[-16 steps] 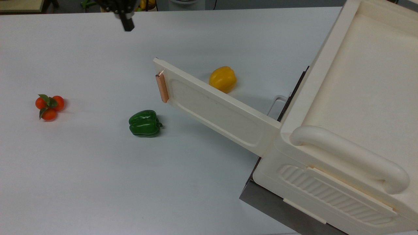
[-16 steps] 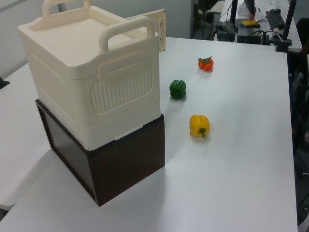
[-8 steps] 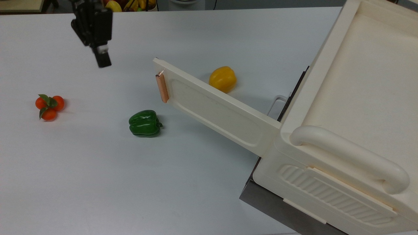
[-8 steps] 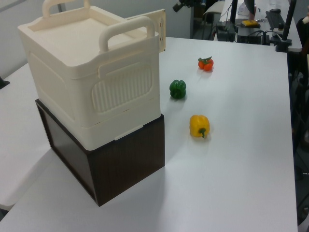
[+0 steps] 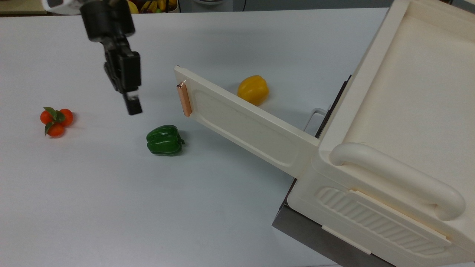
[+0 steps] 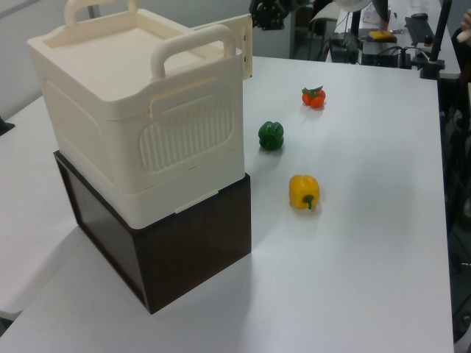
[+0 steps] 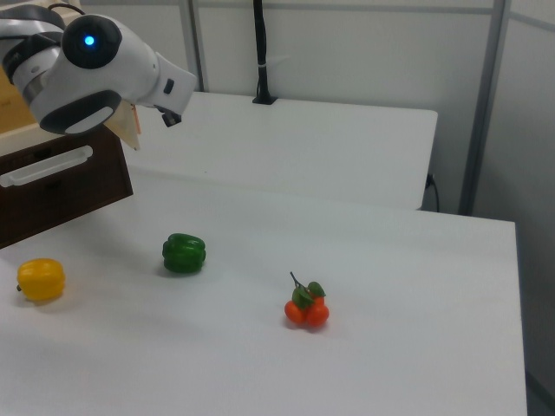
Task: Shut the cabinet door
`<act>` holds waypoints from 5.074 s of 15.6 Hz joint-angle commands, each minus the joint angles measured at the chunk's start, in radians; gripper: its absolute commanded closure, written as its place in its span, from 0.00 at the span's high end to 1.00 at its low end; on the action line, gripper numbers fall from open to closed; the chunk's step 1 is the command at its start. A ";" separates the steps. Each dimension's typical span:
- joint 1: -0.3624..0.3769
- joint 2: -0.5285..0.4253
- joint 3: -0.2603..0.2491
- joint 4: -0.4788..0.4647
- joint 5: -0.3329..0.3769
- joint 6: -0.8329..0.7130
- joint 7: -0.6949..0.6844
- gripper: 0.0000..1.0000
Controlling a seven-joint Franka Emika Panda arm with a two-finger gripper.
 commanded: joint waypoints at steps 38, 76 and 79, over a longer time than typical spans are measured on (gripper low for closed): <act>0.059 -0.104 0.268 -0.040 -0.049 -0.425 0.067 0.00; 0.029 -0.337 0.114 -0.033 -0.784 -1.086 0.054 1.00; 0.026 -0.336 0.089 -0.033 -0.812 -1.066 0.009 1.00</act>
